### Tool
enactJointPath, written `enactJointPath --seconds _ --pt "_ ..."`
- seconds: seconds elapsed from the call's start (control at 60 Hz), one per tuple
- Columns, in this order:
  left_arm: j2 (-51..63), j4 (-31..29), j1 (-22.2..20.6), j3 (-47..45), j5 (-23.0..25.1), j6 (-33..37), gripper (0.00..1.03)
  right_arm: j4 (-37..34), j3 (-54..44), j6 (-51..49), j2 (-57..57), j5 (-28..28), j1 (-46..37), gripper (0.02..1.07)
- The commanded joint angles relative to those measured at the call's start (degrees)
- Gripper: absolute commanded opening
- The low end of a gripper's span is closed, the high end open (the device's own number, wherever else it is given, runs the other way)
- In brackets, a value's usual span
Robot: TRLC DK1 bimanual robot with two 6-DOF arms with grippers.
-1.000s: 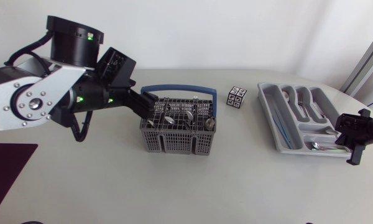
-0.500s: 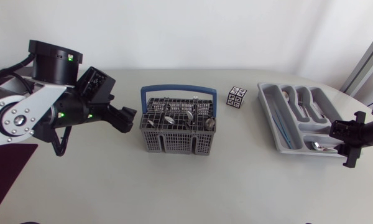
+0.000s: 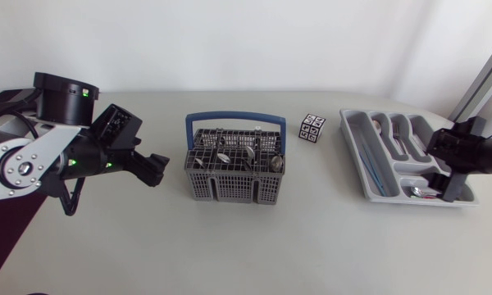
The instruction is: Transfer all utensils from the basket to the drawer tray.
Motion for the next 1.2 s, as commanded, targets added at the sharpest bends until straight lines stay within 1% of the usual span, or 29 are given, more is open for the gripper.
enactJointPath --seconds 0.0,0.05,0.117,0.183,0.217,0.267,0.4,0.483,0.55,0.617,0.667,0.683,0.7,0.8,0.883,0.95,1.133,1.183 --pt "-0.8 0.2 0.1 -2.4 1.9 2.8 0.99 -2.9 -3.5 8.3 -3.0 -0.4 5.6 0.97" --pt "-1.2 0.4 -0.3 -3.3 3.4 5.5 0.99 -4.5 -4.1 12.3 -4.6 -0.7 9.0 0.97" --pt "-1.3 1.8 -1.6 -5.0 3.5 9.2 0.99 -5.3 -4.9 17.3 -6.5 -0.7 13.7 0.97" --pt "-1.6 4.4 -3.0 -6.6 3.7 12.9 0.99 -6.3 -5.1 21.9 -7.2 -0.6 18.0 0.97" --pt "-0.8 4.9 -3.5 -6.3 3.7 13.5 0.98 -6.6 -4.9 24.5 -7.2 -0.6 19.9 0.97" --pt "0.1 3.7 -4.0 -5.1 3.7 14.0 0.97 -7.9 -4.8 26.9 -7.7 -0.6 23.1 0.97" --pt "-1.2 3.4 -6.8 -4.7 3.8 16.7 0.97 -8.8 -4.5 34.4 -9.1 -0.6 31.0 0.96" --pt "-2.7 5.2 -8.3 -6.2 3.8 20.1 0.97 -8.8 -3.9 39.6 -9.5 1.2 37.4 0.96" --pt "-4.4 7.1 -9.4 -7.6 3.8 24.6 0.97 -9.0 -3.3 41.8 -10.1 3.3 41.6 0.96" --pt "-6.2 9.6 -10.1 -8.9 3.8 29.3 0.97 -10.4 -2.1 43.7 -10.1 3.9 44.5 0.96" --pt "-7.4 10.6 -10.2 -9.6 4.6 34.4 0.96 -11.2 -1.4 44.6 -10.0 3.9 46.0 0.96" --pt "-7.4 10.7 -10.2 -9.6 4.7 34.8 0.96 -11.3 -1.4 44.6 -10.0 4.0 46.2 0.96" --pt "-7.9 10.8 -10.2 -9.7 5.1 37.6 0.96 -11.3 -1.3 44.9 -10.1 4.1 46.7 0.96" --pt "-8.0 10.0 -10.5 -9.0 6.3 45.7 0.96 -11.9 -0.9 45.5 -10.1 4.8 47.8 0.96" --pt "-7.7 5.9 -10.4 -6.5 8.6 52.4 0.96 -11.9 -1.1 45.8 -10.1 4.8 48.0 0.96" --pt "-6.6 2.8 -10.3 -4.4 9.6 57.6 0.93 -11.8 -1.7 46.0 -9.8 4.8 48.6 0.96" --pt "-1.4 -1.6 -10.1 1.2 9.8 65.8 0.93 -11.3 -2.8 46.4 -9.5 4.8 49.3 0.96" --pt "-0.1 -3.1 -10.1 2.6 9.8 67.8 0.9 -11.2 -3.1 46.5 -9.4 4.8 49.5 0.96"
